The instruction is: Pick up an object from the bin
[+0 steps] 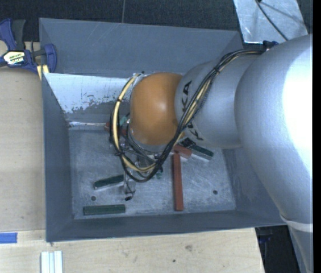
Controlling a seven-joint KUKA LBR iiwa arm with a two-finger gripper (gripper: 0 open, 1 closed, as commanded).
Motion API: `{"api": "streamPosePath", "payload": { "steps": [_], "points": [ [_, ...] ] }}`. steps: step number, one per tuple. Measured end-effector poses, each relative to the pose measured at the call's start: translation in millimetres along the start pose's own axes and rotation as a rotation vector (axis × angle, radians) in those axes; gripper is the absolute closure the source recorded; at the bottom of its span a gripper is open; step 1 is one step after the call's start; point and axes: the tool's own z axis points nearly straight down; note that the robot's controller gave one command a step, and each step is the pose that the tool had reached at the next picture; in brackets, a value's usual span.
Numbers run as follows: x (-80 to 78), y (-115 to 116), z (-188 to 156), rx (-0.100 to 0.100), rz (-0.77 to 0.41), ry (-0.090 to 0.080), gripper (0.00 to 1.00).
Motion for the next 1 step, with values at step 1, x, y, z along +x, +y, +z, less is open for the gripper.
{"api": "streamPosePath", "payload": {
  "steps": [1],
  "points": [
    [-2.0, -1.7, -2.9, 0.000, 0.003, -0.006, 1.00]
  ]
}}
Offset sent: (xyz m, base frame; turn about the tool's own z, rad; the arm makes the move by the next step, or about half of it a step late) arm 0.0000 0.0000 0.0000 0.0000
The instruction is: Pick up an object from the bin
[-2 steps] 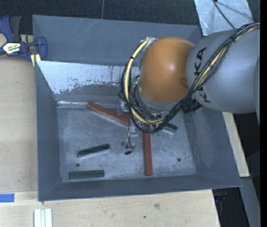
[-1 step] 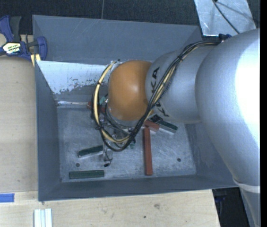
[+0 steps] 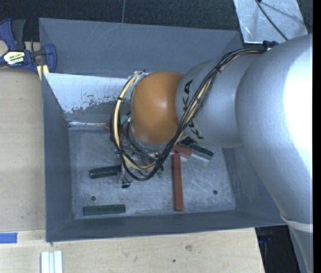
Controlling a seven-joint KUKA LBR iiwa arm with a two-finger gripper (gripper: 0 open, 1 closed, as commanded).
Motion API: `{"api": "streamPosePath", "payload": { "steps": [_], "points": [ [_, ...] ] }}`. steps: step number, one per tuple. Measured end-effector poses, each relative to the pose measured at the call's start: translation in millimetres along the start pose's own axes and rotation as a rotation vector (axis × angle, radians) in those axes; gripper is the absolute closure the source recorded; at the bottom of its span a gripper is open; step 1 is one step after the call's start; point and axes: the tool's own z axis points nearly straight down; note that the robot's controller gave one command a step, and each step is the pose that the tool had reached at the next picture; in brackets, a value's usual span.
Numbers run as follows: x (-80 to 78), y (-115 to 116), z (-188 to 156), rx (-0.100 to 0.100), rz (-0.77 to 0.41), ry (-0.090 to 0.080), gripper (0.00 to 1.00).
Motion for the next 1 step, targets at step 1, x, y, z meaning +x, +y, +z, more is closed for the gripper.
{"api": "streamPosePath", "payload": {
  "steps": [1],
  "points": [
    [-7.5, -9.3, -177.0, -0.001, 0.025, -0.011, 1.00]
  ]
}}
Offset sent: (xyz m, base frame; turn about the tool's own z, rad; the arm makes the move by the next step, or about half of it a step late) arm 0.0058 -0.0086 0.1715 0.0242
